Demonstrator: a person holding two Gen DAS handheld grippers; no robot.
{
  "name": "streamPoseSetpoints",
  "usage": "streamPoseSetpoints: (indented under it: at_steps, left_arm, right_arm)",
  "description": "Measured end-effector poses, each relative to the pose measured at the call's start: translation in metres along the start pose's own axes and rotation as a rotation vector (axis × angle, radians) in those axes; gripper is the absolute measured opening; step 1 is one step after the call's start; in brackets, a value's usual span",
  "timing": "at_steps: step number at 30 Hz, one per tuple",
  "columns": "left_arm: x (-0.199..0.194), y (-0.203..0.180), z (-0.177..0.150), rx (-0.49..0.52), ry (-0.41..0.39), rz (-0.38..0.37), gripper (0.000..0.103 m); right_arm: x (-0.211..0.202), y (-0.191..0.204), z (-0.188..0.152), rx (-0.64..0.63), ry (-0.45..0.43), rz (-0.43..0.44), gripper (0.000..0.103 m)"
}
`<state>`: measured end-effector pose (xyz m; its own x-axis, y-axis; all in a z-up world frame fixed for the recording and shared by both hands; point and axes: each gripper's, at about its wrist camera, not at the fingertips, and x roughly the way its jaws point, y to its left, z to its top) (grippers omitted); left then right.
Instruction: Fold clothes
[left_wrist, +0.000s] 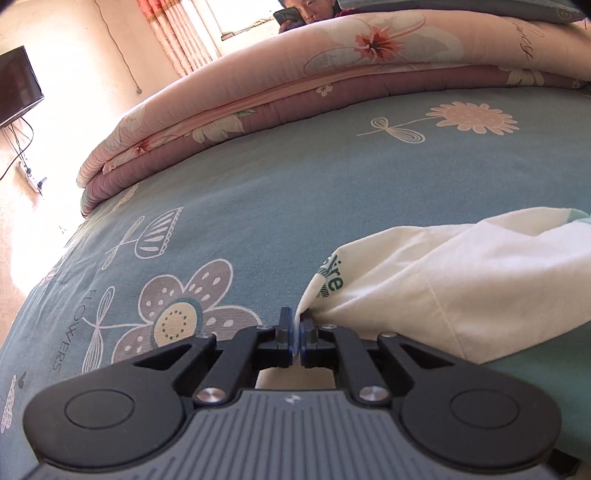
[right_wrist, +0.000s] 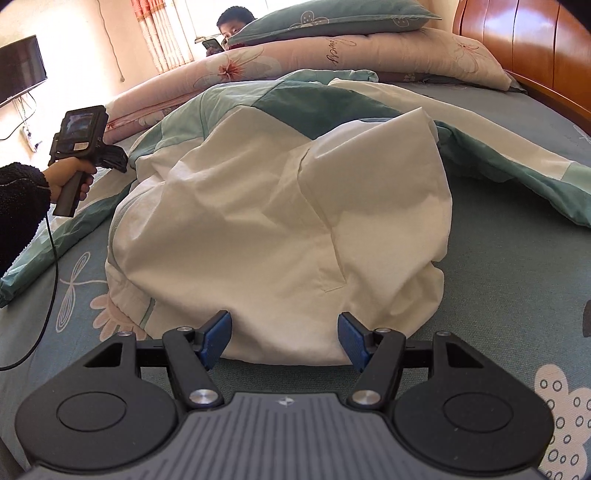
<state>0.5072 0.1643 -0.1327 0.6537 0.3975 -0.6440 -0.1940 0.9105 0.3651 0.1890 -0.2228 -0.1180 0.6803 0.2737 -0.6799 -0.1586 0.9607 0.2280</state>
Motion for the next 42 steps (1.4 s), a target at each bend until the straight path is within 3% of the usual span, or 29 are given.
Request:
streamPoseSetpoints:
  at_steps: [6,13,17,18,20,23,25,26,27,30,37,42]
  left_arm:
    - [0.005,-0.003,-0.001,0.002,0.012,-0.001,0.006]
    - [-0.03,0.027,-0.005,-0.02,-0.008,-0.053,0.015]
    - [-0.066,0.042,-0.017,0.026,-0.05,-0.073,0.046]
    - [-0.077,0.045,-0.021,0.031,-0.066,-0.089,0.046]
    - [-0.099,0.052,-0.031,0.028,-0.084,-0.136,0.046]
    - [-0.13,0.06,-0.04,-0.027,-0.078,-0.328,0.046]
    - [-0.146,0.063,-0.045,-0.104,-0.072,-0.515,0.052]
    - [-0.149,0.063,-0.047,-0.142,-0.072,-0.588,0.06]
    - [-0.152,0.062,-0.049,-0.177,-0.072,-0.653,0.068]
    - [-0.143,0.051,-0.049,-0.262,-0.043,-0.804,0.071]
    - [-0.091,0.005,-0.051,-0.367,0.047,-0.897,0.071]
    - [-0.069,-0.008,-0.053,-0.434,0.008,-0.974,0.073]
  right_arm:
    - [-0.001,0.002,0.001,-0.023,0.006,-0.008,0.069]
    - [-0.01,0.015,0.003,-0.04,-0.006,0.001,0.069]
    - [-0.024,0.022,0.004,-0.052,-0.025,-0.002,0.069]
    - [-0.028,0.022,0.004,-0.052,-0.031,-0.003,0.069]
    - [-0.035,0.022,0.005,-0.051,-0.044,-0.005,0.069]
    - [-0.044,0.017,0.006,-0.043,-0.061,-0.004,0.069]
    - [-0.049,0.009,0.008,-0.031,-0.074,0.009,0.07]
    - [-0.051,0.003,0.01,-0.019,-0.084,0.019,0.072]
    - [-0.054,-0.005,0.014,0.001,-0.098,0.032,0.077]
    - [-0.059,-0.037,0.033,0.064,-0.131,0.082,0.08]
    - [-0.03,-0.134,0.086,0.273,-0.153,0.244,0.087]
    - [0.039,-0.191,0.097,0.477,-0.111,0.405,0.088]
